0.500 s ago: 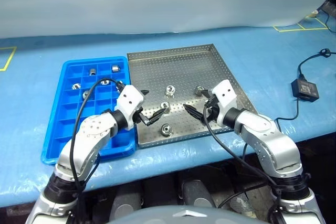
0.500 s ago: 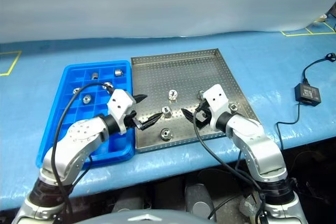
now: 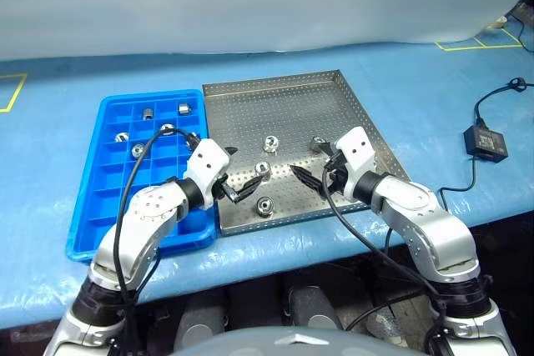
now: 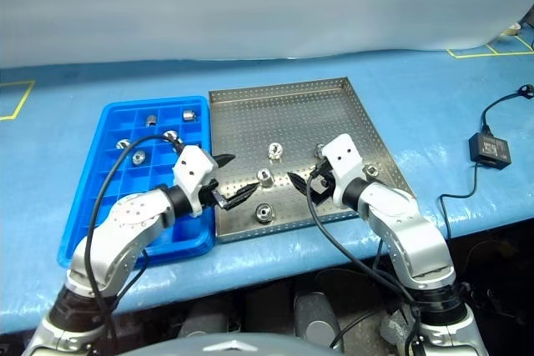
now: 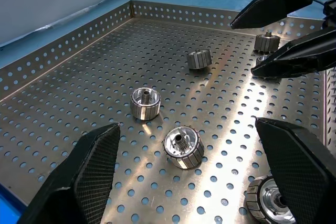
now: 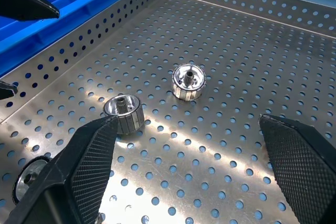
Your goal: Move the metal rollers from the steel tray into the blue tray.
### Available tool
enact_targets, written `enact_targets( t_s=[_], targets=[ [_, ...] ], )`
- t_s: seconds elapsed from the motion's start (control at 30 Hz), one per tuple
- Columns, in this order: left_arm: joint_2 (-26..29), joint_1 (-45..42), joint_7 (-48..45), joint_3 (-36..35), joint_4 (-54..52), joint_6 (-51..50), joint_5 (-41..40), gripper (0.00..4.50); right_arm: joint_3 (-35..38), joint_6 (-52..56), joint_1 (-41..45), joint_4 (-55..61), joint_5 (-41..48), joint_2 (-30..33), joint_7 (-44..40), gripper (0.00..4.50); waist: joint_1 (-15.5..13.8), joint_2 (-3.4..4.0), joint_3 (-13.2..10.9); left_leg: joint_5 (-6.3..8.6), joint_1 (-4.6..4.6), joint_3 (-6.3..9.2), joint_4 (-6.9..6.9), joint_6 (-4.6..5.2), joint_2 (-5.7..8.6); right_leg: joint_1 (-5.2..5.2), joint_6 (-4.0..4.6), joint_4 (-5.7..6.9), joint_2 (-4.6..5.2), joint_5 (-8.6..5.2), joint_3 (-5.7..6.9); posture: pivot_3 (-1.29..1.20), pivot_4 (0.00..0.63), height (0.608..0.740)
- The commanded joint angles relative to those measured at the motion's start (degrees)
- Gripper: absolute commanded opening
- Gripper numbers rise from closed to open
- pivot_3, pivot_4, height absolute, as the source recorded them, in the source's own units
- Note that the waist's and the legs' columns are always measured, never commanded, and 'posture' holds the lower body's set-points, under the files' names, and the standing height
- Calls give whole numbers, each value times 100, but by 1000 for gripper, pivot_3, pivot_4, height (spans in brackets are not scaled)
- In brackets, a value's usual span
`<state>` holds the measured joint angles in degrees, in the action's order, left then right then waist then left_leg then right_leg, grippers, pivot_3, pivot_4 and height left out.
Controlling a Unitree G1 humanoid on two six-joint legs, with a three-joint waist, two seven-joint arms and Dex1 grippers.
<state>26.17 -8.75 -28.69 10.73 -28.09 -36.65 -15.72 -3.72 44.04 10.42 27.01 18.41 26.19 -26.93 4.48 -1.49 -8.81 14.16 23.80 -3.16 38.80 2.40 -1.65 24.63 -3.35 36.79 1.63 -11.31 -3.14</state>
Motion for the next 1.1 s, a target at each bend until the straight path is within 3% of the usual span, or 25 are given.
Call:
enact_targets(
  t_s=[0.03, 0.73, 1.1],
  targets=[
    [-15, -104, -6, 3, -49, 78, 67, 4459, 45, -30, 66, 195, 31, 33, -10, 4500, 1, 0, 0, 0, 0, 0, 0, 0, 0, 0, 0, 0, 0, 0, 0, -123, 150, 740],
    [-66, -396, -90, 194, 370, -45, 256, 4459, 59, -82, -88, 305, 5, -68, 257, 4500, 82, 0, 0, 0, 0, 0, 0, 0, 0, 1, 0, 1, 0, 0, -1, -169, 150, 740],
    [-197, -1514, -115, 1049, 1537, -323, 1029, 4459, -117, -93, -250, 576, 34, -66, 168, 4500, 114, 0, 0, 0, 1, 1, 3, 1, 3, 0, -3, 1, -4, 1, -3, -207, 150, 740]
  ],
)
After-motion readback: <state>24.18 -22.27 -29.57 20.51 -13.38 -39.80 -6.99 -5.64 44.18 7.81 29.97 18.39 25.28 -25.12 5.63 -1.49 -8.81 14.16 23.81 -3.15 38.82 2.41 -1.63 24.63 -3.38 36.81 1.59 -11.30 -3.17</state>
